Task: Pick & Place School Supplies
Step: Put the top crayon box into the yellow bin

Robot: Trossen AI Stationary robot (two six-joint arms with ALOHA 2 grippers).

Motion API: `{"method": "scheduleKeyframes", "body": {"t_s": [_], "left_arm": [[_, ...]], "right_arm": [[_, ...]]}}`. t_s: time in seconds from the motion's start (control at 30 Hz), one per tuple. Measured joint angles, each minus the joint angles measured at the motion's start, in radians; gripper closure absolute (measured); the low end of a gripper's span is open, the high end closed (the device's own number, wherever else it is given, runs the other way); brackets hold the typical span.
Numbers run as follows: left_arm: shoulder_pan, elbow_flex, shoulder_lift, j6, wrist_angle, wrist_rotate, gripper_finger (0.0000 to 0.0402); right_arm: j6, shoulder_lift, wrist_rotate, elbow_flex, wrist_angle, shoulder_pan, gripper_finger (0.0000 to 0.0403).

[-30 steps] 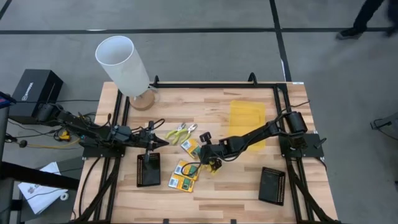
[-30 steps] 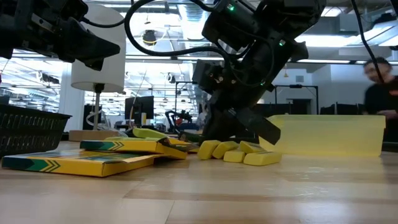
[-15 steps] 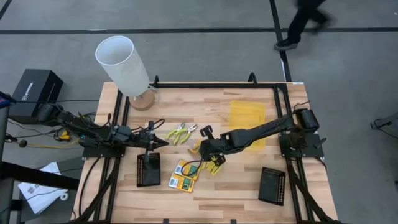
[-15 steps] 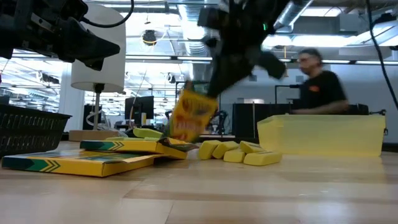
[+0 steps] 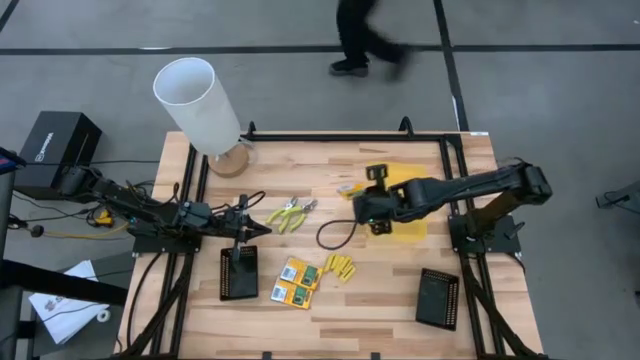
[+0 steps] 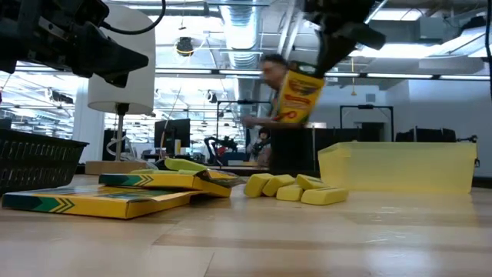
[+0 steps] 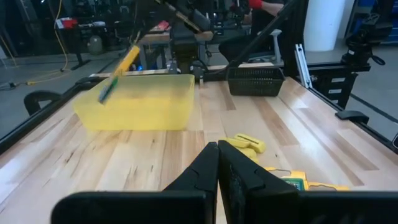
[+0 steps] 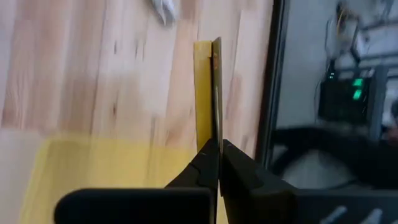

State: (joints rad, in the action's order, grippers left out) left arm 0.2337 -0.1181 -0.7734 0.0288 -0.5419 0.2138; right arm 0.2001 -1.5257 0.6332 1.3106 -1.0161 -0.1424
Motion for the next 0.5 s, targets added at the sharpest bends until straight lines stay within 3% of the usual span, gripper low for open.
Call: {"method": "scheduleKeyframes", "body": {"t_s": [0.23, 0.5], "left_arm": [[0.000, 0.000, 0.000, 0.000, 0.000, 0.000, 0.0400], [0.000, 0.000, 0.000, -0.006, 0.000, 0.000, 0.0399]], "right_arm": [[-0.180, 0.071, 0.049, -0.125, -0.159, 0.037, 0.0403], [-0.266, 0.183, 0.032, -0.319, -0.116, 0.071, 0.0403]]}}
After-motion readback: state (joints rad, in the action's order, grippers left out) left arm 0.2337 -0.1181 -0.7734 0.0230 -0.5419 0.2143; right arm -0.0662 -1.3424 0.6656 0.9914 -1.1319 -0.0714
